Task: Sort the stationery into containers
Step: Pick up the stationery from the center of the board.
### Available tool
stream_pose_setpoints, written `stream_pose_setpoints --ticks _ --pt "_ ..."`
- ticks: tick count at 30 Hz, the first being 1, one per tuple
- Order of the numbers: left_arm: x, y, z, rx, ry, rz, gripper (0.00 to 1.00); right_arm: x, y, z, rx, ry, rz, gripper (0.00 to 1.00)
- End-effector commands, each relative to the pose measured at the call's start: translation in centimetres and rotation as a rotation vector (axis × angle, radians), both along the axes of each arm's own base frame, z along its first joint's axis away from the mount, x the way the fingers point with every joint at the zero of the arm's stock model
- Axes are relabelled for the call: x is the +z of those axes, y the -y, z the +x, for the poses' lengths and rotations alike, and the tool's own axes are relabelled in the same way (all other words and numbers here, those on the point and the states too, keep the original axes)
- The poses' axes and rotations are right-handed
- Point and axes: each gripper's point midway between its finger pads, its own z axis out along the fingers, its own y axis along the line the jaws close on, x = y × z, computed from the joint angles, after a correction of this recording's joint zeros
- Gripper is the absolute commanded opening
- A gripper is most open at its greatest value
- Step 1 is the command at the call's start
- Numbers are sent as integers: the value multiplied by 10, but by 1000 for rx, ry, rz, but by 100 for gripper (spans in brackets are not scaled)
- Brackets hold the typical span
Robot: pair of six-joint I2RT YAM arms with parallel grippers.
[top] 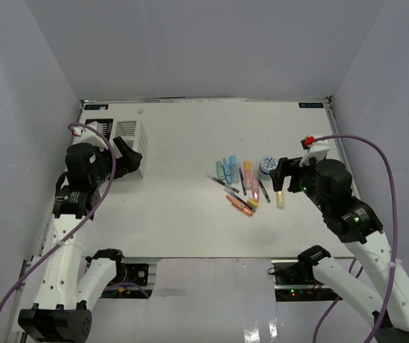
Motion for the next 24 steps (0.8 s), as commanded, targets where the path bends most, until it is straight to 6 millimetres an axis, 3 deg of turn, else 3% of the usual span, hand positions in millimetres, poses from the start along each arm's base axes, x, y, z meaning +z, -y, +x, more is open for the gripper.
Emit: stream_pose_setpoints --ticks 1,4,11,17,24 --pt "-12 4 -9 -14 -50 -13 98 -21 0 22 -85 -80 -38 90" --pt "-19 3 -15 -17 -61 -4 98 -40 -12 41 -92 -162 -68 90" --pt "-34 16 -29 -61 -94 -26 98 -113 -22 84 -171 -398 -204 90" --pt "-36 24 -33 -93 -99 -8 98 -139 -24 112 -203 -449 -245 90" --pt "-40 32 -34 -123 -112 -7 98 -152 -14 136 -256 -475 -258 90"
